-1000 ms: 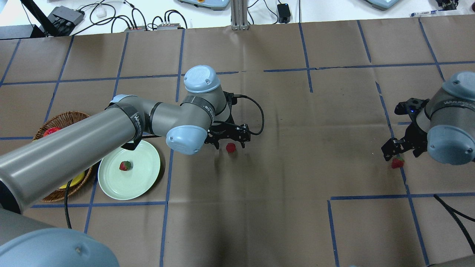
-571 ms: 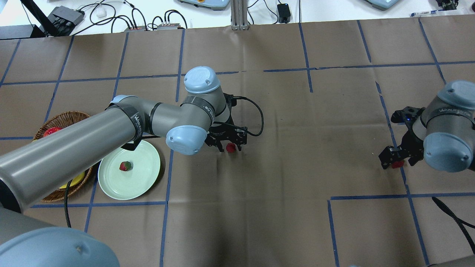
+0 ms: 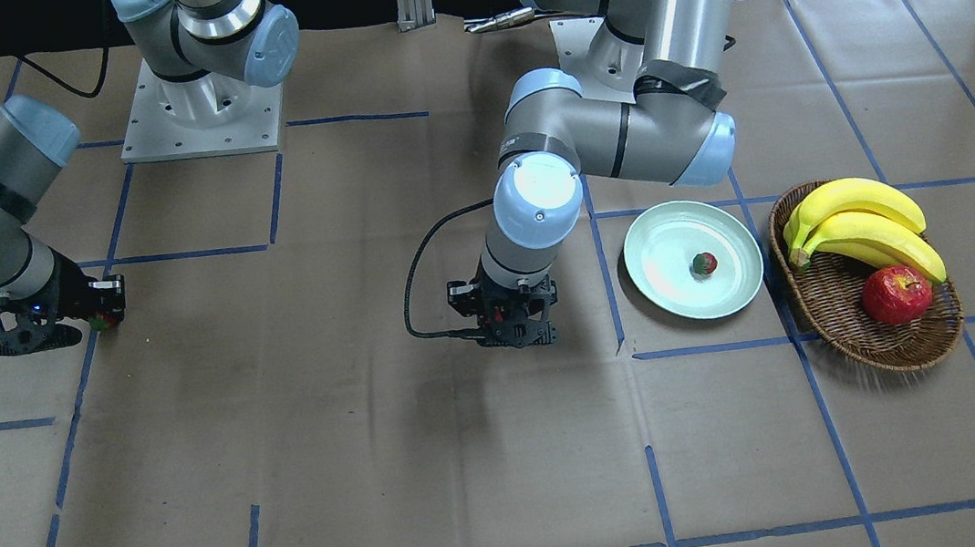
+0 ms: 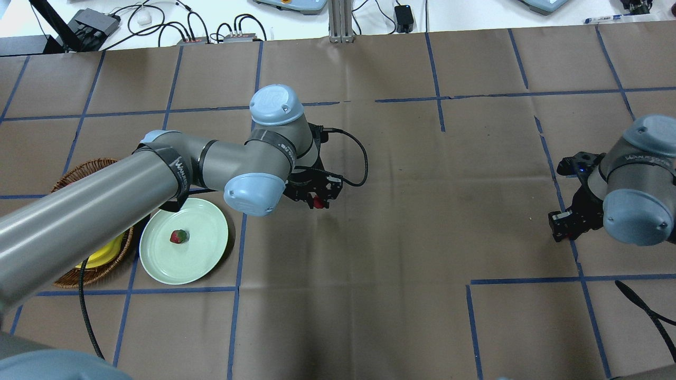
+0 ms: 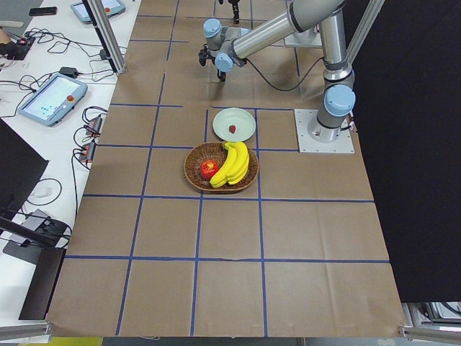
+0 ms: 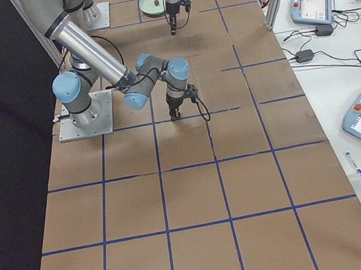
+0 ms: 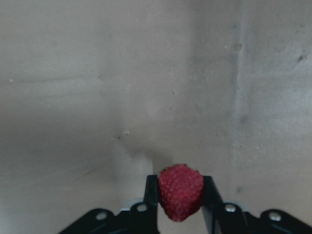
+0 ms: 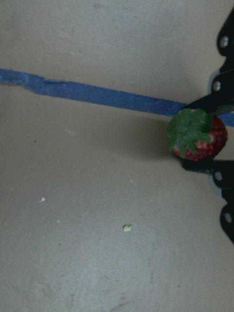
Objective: Collect all strawberries into plate
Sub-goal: 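Carry the strawberry onto the green plate with the left gripper and release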
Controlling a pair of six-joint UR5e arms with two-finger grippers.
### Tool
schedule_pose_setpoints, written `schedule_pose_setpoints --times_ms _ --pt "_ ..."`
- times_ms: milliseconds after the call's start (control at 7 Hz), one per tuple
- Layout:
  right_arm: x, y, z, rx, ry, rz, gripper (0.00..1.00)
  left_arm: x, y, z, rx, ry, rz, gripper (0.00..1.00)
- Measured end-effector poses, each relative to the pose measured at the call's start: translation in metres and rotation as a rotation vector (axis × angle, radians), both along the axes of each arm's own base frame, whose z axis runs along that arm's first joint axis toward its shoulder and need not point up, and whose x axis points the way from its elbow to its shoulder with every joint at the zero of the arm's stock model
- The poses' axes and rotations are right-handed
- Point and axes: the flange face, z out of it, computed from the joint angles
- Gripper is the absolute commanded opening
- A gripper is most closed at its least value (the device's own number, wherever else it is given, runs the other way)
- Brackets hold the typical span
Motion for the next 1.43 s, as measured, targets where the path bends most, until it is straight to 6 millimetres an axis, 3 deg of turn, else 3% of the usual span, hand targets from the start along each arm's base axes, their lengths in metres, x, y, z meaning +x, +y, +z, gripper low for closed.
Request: schedule_pose_setpoints --times_ms 286,429,571,714,857,1000,1143,1429 --pt "-0.005 -0.012 0.023 -0.029 0.014 0.001 0.04 0.081 0.013 0.041 -0.009 -0.069 -0.041 0.0" --pt "-0.006 -0.021 0.047 -0.049 0.02 0.004 0.04 0.129 0.029 0.047 -0.005 -0.085 -0.065 0.0" --pt "-0.001 -0.031 0.07 -0.075 0.026 0.018 0.04 0.176 0.043 0.039 0.001 -0.101 -0.089 0.01" --pt "0.012 -0.043 0.085 -0.096 0.035 0.032 0.04 0.209 0.053 0.025 0.001 -0.106 -0.092 0.04" --pt "0.039 -0.055 0.094 -0.116 0.043 0.032 0.04 0.228 0.064 0.007 0.004 -0.107 -0.09 0.12" --pt "0.074 -0.066 0.098 -0.131 0.048 0.023 0.04 0.234 0.072 -0.005 0.002 -0.108 -0.089 0.47" --pt "0.119 -0.076 0.1 -0.145 0.04 0.016 0.04 0.236 0.074 -0.009 -0.007 -0.114 -0.088 0.74" --pt "0.226 -0.089 0.092 -0.152 0.005 -0.002 0.04 0.238 0.074 -0.011 -0.012 -0.122 -0.089 0.93"
